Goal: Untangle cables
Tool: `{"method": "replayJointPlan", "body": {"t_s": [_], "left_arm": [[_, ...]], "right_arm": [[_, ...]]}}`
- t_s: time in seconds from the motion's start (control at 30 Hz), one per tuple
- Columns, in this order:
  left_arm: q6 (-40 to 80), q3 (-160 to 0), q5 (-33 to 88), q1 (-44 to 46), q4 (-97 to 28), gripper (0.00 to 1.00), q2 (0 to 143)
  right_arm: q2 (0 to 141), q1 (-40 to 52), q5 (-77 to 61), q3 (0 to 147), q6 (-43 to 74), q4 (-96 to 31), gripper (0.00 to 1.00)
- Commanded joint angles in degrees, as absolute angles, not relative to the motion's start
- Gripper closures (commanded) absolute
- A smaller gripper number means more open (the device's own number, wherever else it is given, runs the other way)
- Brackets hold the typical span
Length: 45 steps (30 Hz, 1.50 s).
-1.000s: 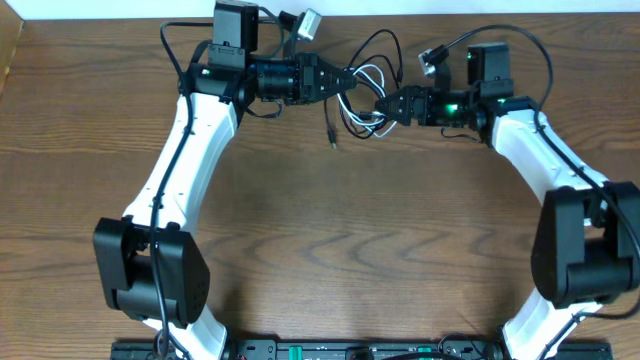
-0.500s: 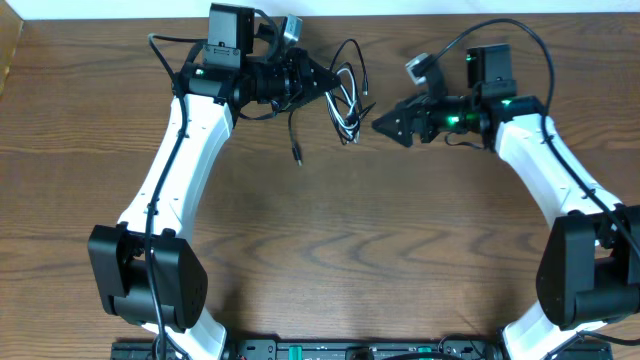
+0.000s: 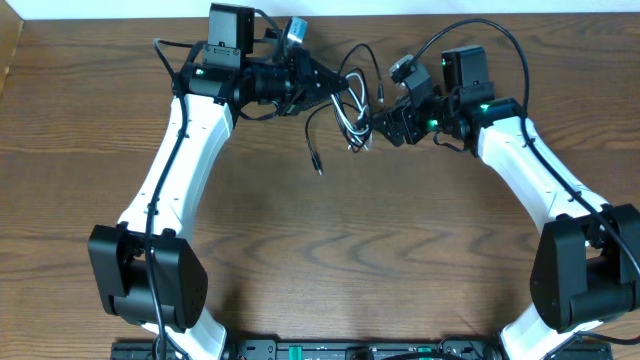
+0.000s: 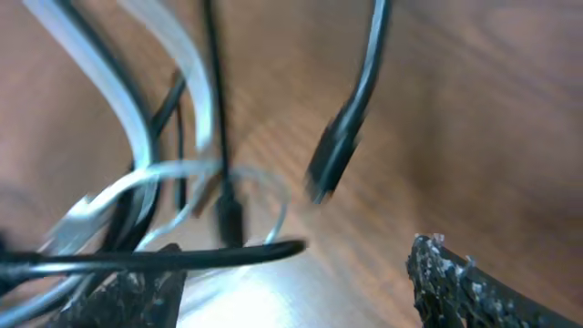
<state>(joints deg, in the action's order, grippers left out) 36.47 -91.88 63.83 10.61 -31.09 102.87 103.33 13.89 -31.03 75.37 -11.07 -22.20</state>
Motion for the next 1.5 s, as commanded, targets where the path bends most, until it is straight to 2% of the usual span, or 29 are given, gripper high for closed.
{"method": "replayJointPlan", "body": {"t_s": [0.0,0.1,0.17,0.27,0.3,0.4,0.5,0.6,0.7,1.03,1.2,1.23,1.27,1.37,1.47], "left_arm": [[37.4,-94.0,70.5,10.3,-31.0,0.92,100.9],[38.3,-94.0,71.8,10.3,-31.1,0.92,100.9],[38.7,-94.0,72.1,10.3,-31.0,0.92,100.9],[38.7,-94.0,72.6,10.3,-31.0,0.92,100.9],[38.7,-94.0,72.7,10.3,-31.0,0.93,100.9],[38.4,-94.0,72.6,10.3,-31.0,0.92,100.9],[37.1,-94.0,72.5,10.0,-31.0,0.93,100.9],[37.1,-94.0,72.5,9.3,-30.0,0.93,100.8],[36.2,-94.0,72.9,8.6,-26.3,0.93,100.7],[37.9,-94.0,76.3,8.4,-3.1,0.92,100.1],[38.4,-94.0,76.2,8.6,-0.8,0.93,100.1],[38.4,-94.0,76.3,8.6,-1.1,0.93,100.1],[38.2,-94.0,76.3,8.7,-1.2,0.92,100.1],[38.2,-94.0,76.1,8.8,-1.2,0.93,100.1],[38.3,-94.0,75.9,8.8,-1.2,0.93,100.1]], "right_arm": [[102.3,14.3,-28.6,75.3,-11.7,-20.1,0.25],[102.3,15.0,-28.8,75.3,-12.0,-17.6,0.25],[102.3,15.6,-28.9,75.3,-12.3,-16.8,0.29],[102.3,16.6,-28.8,75.3,-12.3,-16.0,0.48],[102.3,16.7,-28.3,75.3,-12.1,-16.0,0.62],[102.4,16.4,-18.2,75.3,-1.7,-15.9,0.85],[102.4,14.7,-4.2,75.3,11.2,-18.1,0.94],[102.4,11.7,4.0,75.2,20.9,-21.9,0.9],[103.2,8.2,5.1,75.2,26.5,-25.9,0.89],[107.6,4.7,-1.7,75.2,28.7,-35.5,0.88],[107.7,5.3,-8.5,75.2,22.4,-35.3,0.72],[107.7,5.2,-11.8,75.2,19.4,-34.6,0.67],[107.5,5.2,-15.7,75.3,15.7,-33.9,0.56],[106.9,5.1,-27.4,76.4,5.7,-33.8,0.35],[105.3,5.3,-33.6,78.4,1.8,-35.0,0.28]]}}
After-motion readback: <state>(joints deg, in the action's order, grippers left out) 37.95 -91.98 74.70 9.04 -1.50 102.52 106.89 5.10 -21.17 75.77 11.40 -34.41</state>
